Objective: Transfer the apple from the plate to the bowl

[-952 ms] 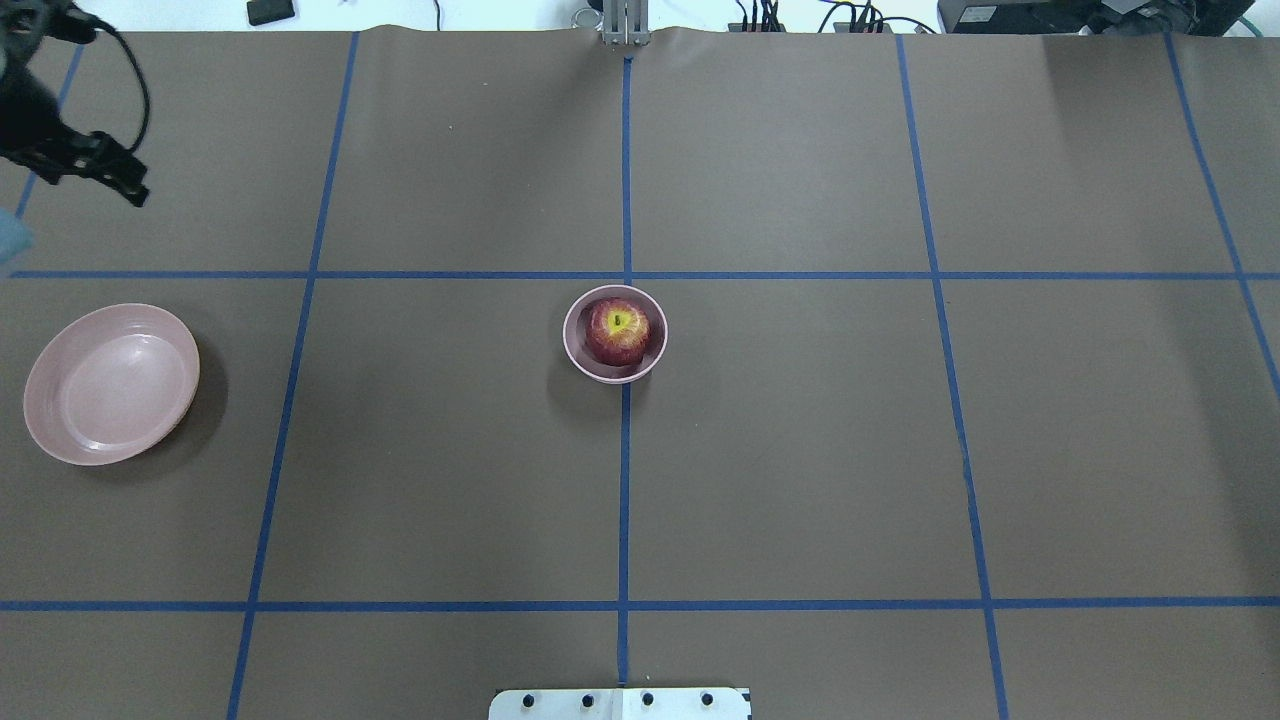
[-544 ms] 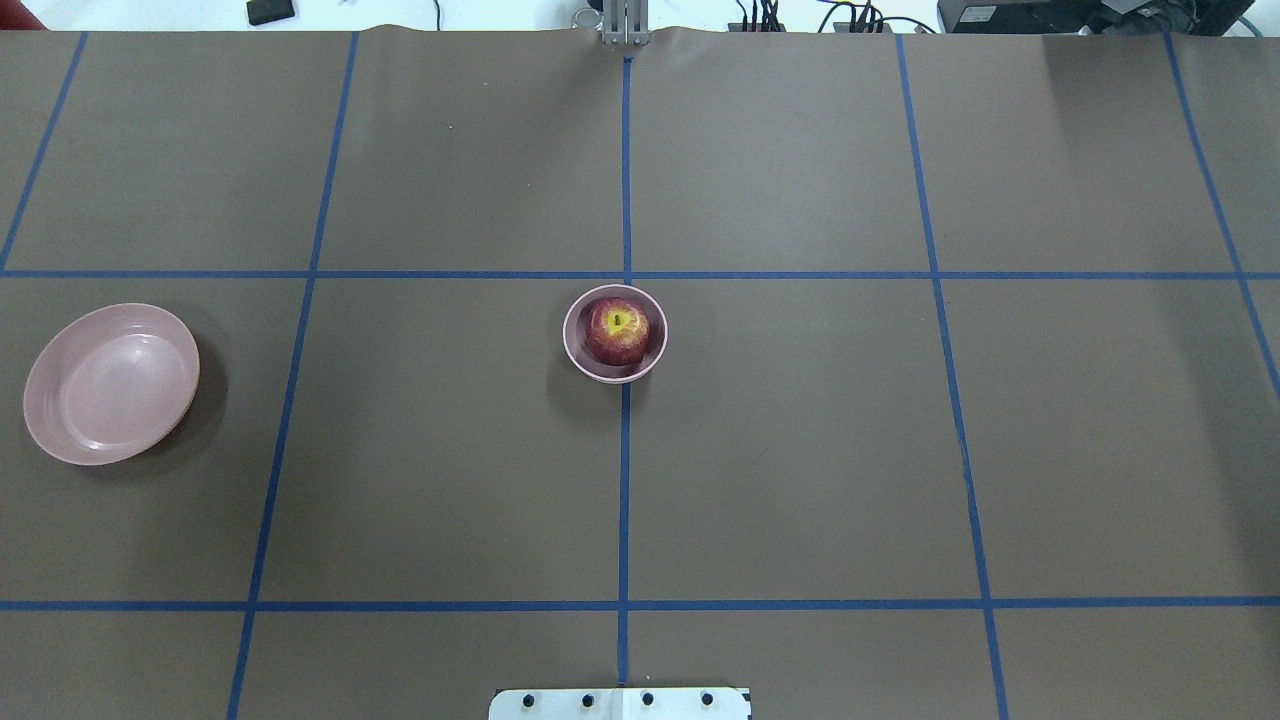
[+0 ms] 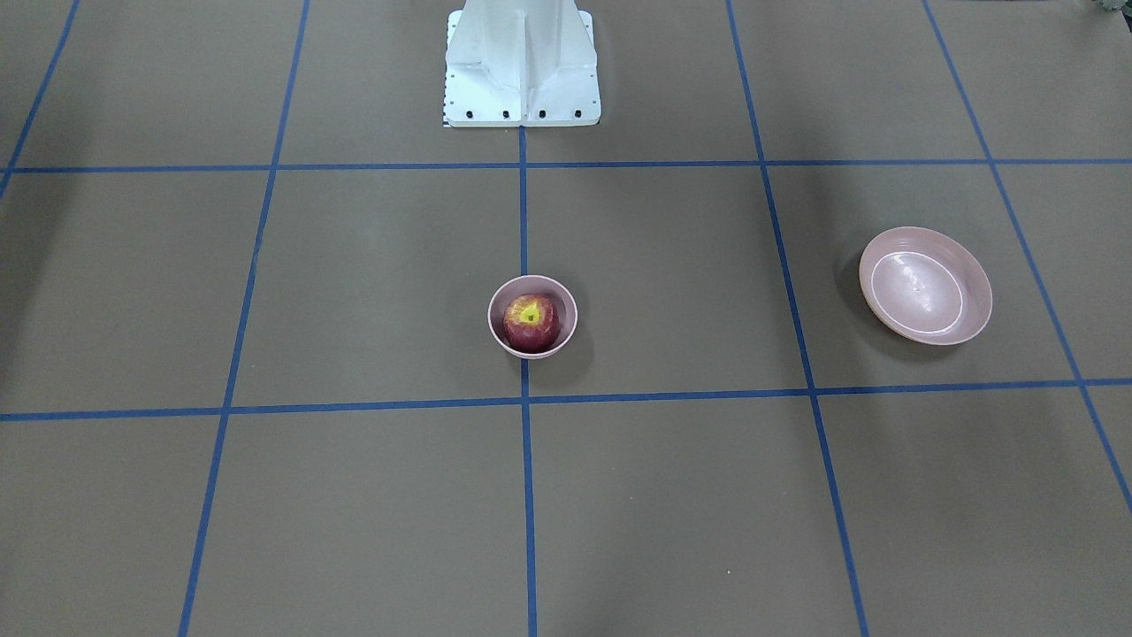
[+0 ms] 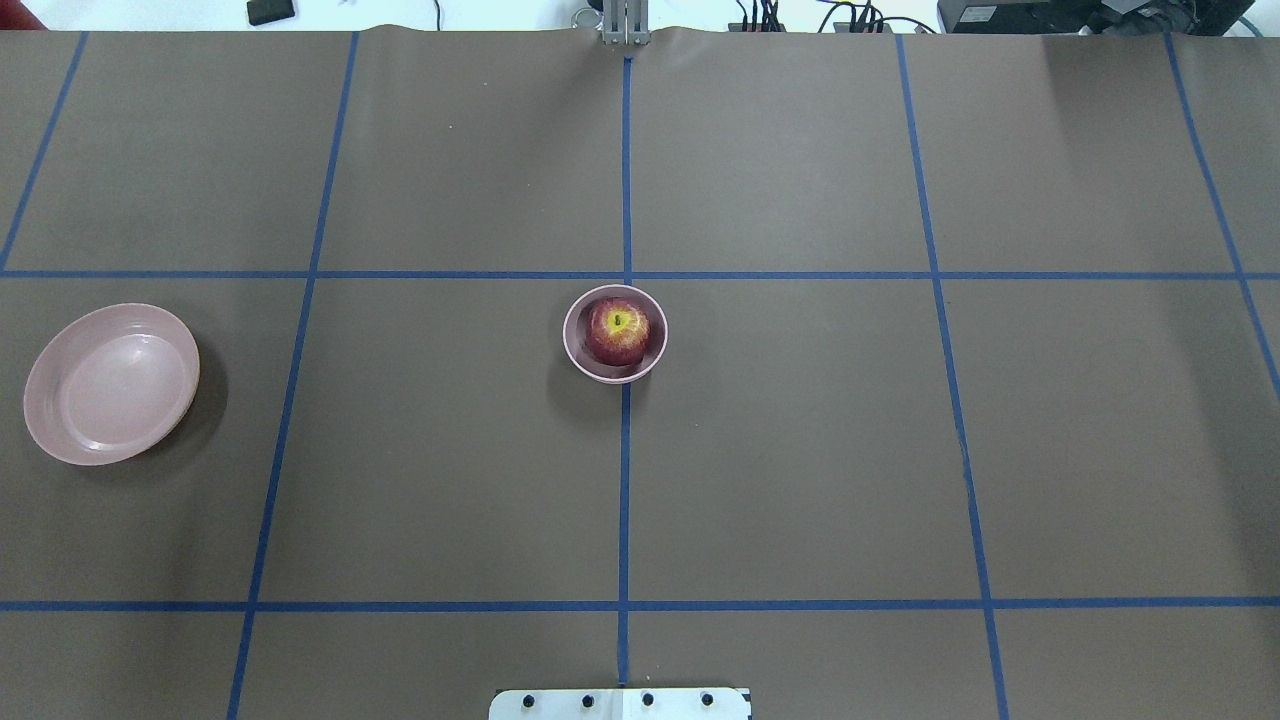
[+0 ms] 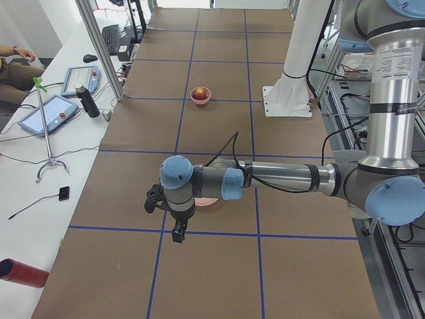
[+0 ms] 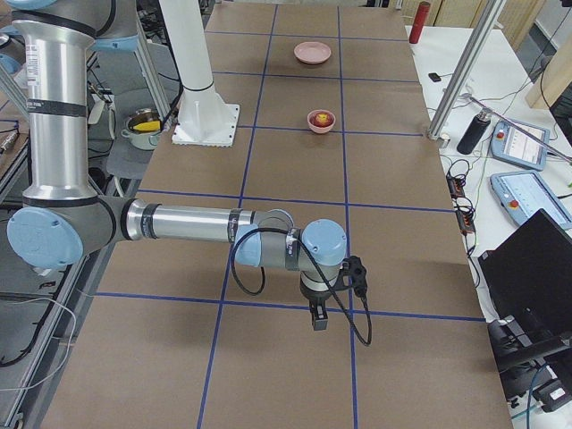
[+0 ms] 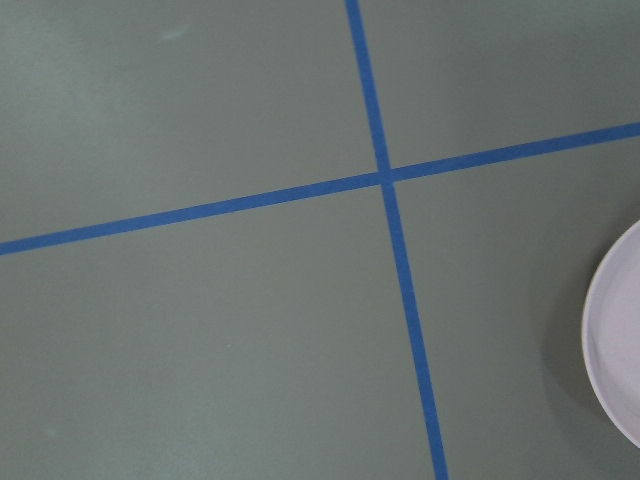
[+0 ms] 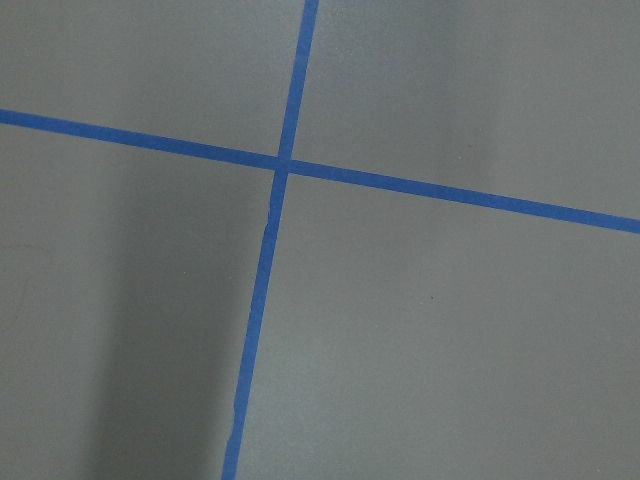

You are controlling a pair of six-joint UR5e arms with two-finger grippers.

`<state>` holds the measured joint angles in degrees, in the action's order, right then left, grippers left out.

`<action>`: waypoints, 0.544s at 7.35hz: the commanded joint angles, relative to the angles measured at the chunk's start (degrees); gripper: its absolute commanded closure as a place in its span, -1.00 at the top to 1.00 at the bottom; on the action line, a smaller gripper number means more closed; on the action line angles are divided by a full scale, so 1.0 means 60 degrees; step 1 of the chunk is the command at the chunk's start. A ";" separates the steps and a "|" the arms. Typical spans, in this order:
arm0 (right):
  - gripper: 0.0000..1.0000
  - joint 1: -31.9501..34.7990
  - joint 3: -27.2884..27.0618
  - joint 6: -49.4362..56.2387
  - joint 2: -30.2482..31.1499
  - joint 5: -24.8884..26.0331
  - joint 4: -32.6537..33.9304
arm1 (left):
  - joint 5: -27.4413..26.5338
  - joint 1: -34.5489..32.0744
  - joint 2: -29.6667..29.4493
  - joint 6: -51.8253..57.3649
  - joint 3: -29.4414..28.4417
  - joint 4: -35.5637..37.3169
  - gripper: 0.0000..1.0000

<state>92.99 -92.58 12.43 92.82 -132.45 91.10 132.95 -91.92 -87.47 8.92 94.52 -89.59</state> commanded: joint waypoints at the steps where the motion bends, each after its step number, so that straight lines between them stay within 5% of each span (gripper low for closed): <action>1: 1.00 0.0000 -0.0054 -0.0078 -0.0059 -0.0001 0.0007 | 0.0356 -0.0133 0.0062 -0.0008 0.0154 -0.0068 0.96; 4: 1.00 -0.0015 -0.0040 -0.0108 -0.0089 -0.0001 0.0007 | 0.0342 -0.0133 0.0062 0.0036 0.0170 -0.0084 0.96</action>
<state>92.97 -92.90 11.82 92.33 -132.45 91.12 134.94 -92.67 -87.15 9.14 95.49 -90.06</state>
